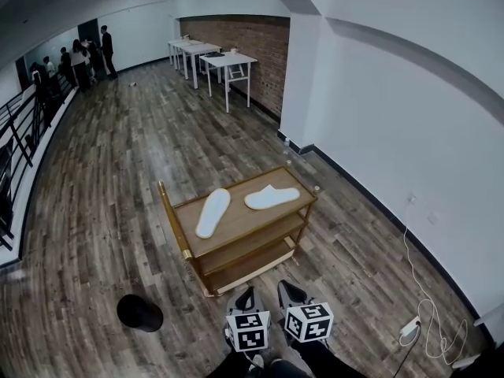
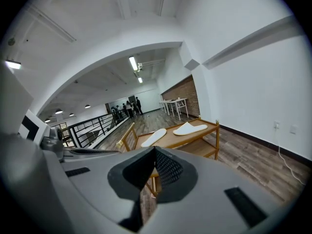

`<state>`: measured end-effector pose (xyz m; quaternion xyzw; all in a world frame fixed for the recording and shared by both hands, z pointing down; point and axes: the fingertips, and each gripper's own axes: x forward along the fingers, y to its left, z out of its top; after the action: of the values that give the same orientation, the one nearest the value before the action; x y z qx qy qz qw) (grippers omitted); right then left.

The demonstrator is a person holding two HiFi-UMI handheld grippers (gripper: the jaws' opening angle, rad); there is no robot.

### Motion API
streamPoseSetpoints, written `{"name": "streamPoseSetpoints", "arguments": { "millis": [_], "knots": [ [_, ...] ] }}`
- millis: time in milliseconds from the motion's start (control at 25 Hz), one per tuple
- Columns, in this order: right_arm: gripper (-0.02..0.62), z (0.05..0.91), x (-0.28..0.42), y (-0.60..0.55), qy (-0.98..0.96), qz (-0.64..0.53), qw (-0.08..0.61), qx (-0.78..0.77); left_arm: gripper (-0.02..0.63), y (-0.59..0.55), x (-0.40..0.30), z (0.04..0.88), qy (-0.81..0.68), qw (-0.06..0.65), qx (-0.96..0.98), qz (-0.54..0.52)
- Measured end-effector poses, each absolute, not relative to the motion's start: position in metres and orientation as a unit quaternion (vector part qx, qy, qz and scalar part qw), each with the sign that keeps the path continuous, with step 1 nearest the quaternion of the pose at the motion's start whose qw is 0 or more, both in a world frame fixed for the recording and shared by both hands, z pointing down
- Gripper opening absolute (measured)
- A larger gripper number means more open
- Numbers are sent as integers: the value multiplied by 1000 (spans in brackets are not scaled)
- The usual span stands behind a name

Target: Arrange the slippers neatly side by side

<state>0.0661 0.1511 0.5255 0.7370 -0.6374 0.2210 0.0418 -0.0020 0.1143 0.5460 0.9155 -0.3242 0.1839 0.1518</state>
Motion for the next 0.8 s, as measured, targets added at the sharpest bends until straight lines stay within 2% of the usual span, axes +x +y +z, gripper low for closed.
{"name": "streamPoseSetpoints", "arguments": {
  "millis": [800],
  "knots": [
    [-2, 526, 120, 106, -635, 230, 46, 736, -2, 71, 53, 541, -325, 154, 914, 187]
  ]
}}
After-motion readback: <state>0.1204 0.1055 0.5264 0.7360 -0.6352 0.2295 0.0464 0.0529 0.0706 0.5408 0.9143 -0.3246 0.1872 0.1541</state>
